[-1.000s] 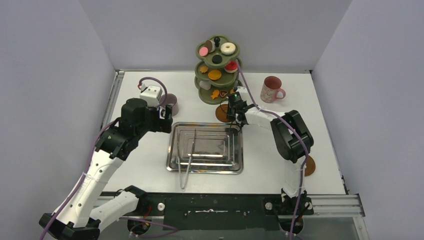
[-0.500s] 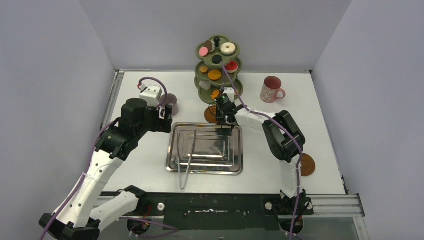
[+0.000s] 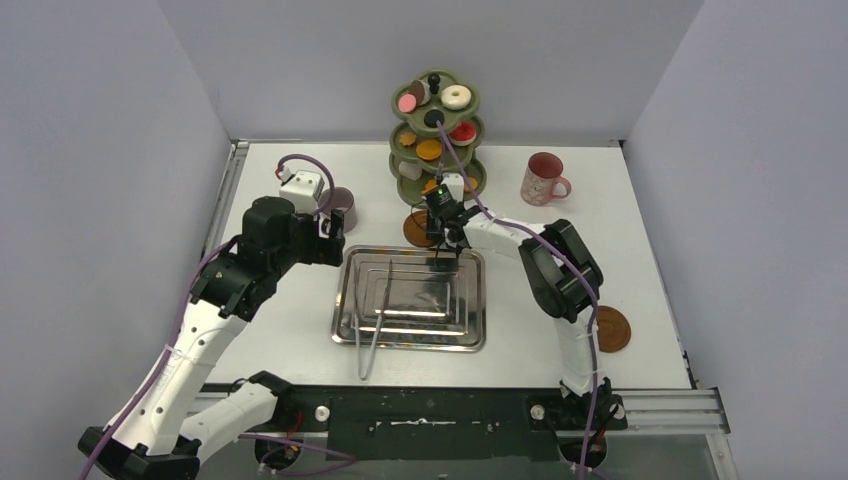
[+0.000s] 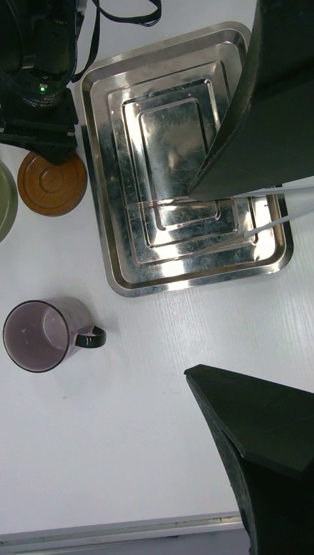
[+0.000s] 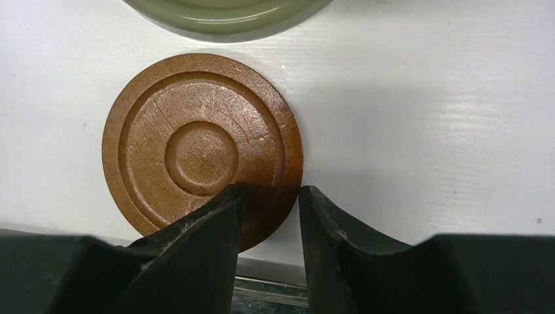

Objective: Serve the afternoon tea

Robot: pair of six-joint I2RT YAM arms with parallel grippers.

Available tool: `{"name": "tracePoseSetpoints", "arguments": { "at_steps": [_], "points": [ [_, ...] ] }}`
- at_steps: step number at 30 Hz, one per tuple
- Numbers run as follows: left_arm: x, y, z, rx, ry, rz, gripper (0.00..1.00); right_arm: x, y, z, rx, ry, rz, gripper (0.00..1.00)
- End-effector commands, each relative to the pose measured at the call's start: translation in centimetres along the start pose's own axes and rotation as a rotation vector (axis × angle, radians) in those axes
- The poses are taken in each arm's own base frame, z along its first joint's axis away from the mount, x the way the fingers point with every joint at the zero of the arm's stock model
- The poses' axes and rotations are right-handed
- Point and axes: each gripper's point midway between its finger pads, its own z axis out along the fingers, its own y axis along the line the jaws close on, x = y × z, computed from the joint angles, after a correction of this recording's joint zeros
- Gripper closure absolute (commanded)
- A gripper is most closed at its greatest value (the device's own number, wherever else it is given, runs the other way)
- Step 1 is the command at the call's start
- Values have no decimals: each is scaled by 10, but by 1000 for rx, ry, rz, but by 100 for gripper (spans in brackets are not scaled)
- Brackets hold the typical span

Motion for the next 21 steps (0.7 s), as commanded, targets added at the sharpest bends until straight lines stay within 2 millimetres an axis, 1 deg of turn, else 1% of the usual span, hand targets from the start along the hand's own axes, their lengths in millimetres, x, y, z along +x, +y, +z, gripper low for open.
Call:
{"name": "tracePoseSetpoints", "arguments": {
  "at_steps": [1,8,11,14,17,21],
  "points": [
    [-18,1,-4,2,-76,-8,3,-11,9,1,3,-20,21,62],
    [-19,0,-4,2,-77,-8,3,-30,12,-12,-1,-51,26,57],
    [-18,0,-4,2,-74,-8,3,-37,12,-24,-14,-64,35,51],
    [-18,0,-4,4,-75,-8,3,-40,11,-38,-29,-70,52,47],
    [-18,1,-4,1,-75,-8,3,-41,5,-54,-34,-71,67,42],
    [-17,-1,-2,7,-69,-14,3,-37,-13,-79,-18,-62,87,41]
  ]
}}
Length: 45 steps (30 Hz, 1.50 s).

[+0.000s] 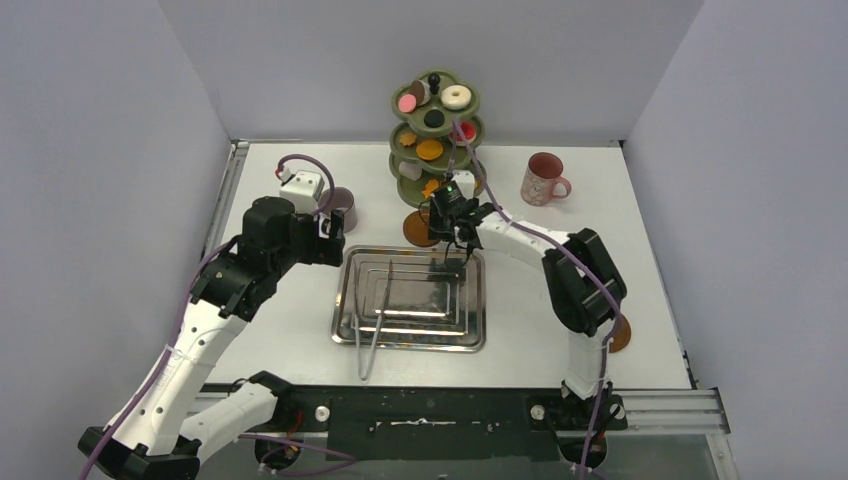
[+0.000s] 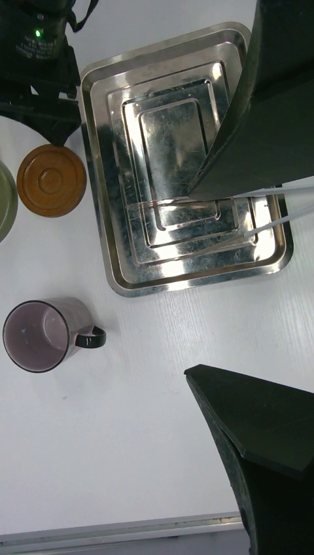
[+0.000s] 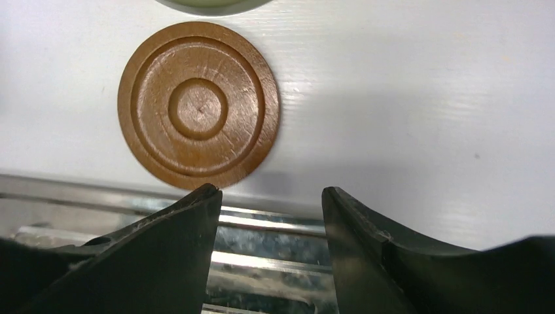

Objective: Serve the afternoon tea

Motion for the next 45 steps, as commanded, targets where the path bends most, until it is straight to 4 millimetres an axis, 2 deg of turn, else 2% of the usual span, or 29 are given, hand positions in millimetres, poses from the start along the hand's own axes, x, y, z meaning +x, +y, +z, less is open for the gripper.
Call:
{"name": "tracePoseSetpoints", "arguments": {
  "at_steps": [1,9,15,24,33,40,45],
  "points": [
    [-17,-2,-1,11,-67,-18,3,-34,-10,-56,-28,-92,69,41],
    [-12,-23,13,97,-44,-23,3,-18,-77,-127,116,-80,132,41],
    [-10,-35,17,157,-35,-27,3,-1,-141,-178,303,-71,210,41],
    [-7,-35,18,151,-24,-21,4,38,-216,-221,513,-107,426,40],
    [-7,-34,17,146,-24,-13,4,65,-272,-225,679,-103,567,44],
    [-8,-34,12,136,-30,13,5,91,-301,-205,732,-60,666,46],
    [-10,-32,8,130,-48,15,5,110,-315,-184,734,-32,740,49]
  ]
}}
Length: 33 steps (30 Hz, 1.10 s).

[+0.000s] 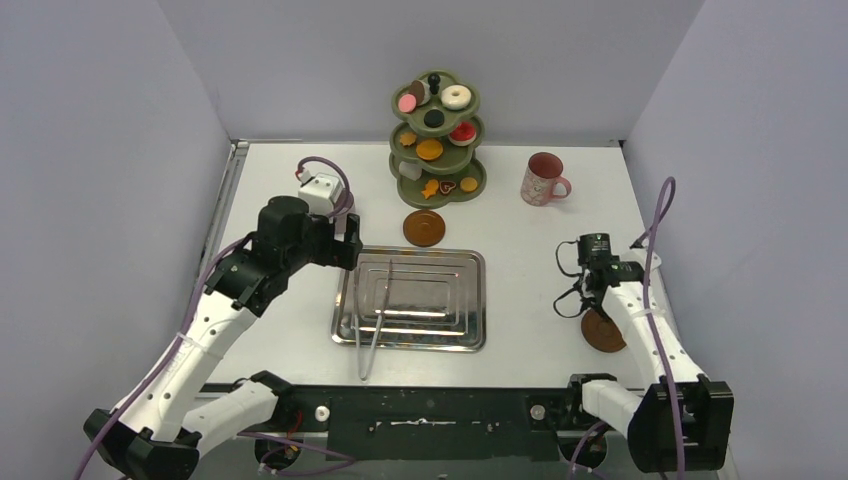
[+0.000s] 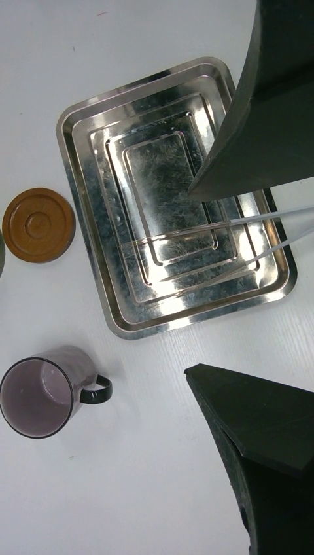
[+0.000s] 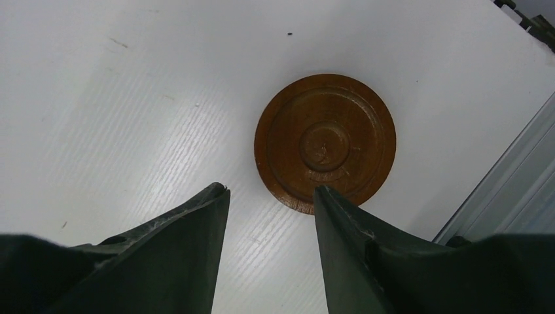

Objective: Serve the afternoon tea

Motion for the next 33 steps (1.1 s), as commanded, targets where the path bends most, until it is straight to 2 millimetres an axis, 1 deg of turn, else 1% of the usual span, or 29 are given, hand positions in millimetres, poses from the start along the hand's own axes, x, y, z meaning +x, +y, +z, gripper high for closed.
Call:
{"name": "tracePoseSetpoints", "arguments": {
  "at_steps": [1,5,10,26,29,33],
  "points": [
    [-21,0,-10,0,-89,14,5,-2,4,24,-10,-3,87,49],
    [-22,-1,-13,-2,-96,19,5,4,-10,42,59,10,127,49],
    [-23,-1,-15,-5,-105,25,5,5,-11,54,56,6,165,49],
    [-21,9,-11,-59,-95,42,5,22,-21,69,108,63,228,45],
    [-21,9,-12,-57,-94,45,5,26,-19,72,97,69,233,45],
    [-22,9,-13,-57,-99,45,5,30,-6,76,26,96,201,45]
  ]
}}
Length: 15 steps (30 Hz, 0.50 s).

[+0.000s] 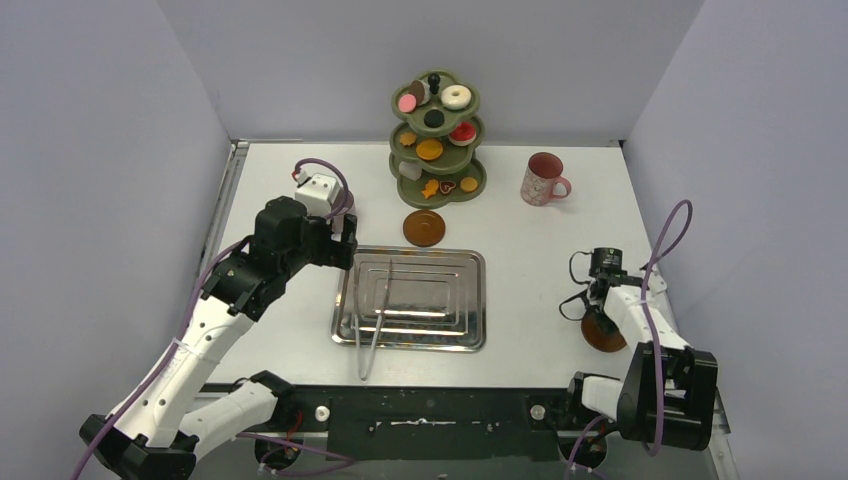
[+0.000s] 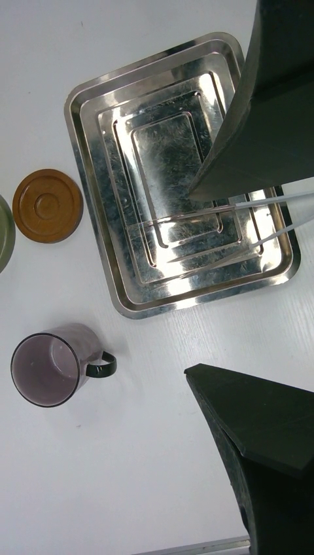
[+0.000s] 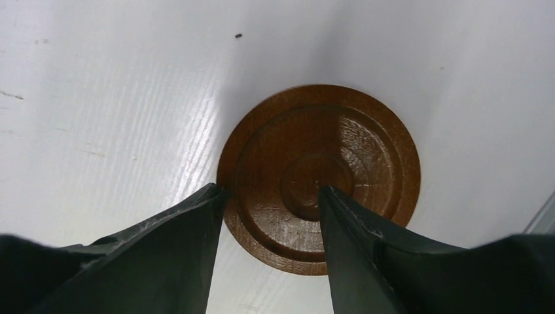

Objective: Serve the afternoon tea

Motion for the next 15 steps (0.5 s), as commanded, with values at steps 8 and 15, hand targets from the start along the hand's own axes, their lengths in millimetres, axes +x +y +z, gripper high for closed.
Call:
{"name": "tracePoseSetpoints", "arguments": {
  "at_steps": [8,15],
  "points": [
    [-17,2,-7,-5,-71,6,5,18,64,4,-301,111,-110,44],
    [-17,2,-7,-3,-70,6,5,31,98,-7,-432,122,-261,44]
  ]
}}
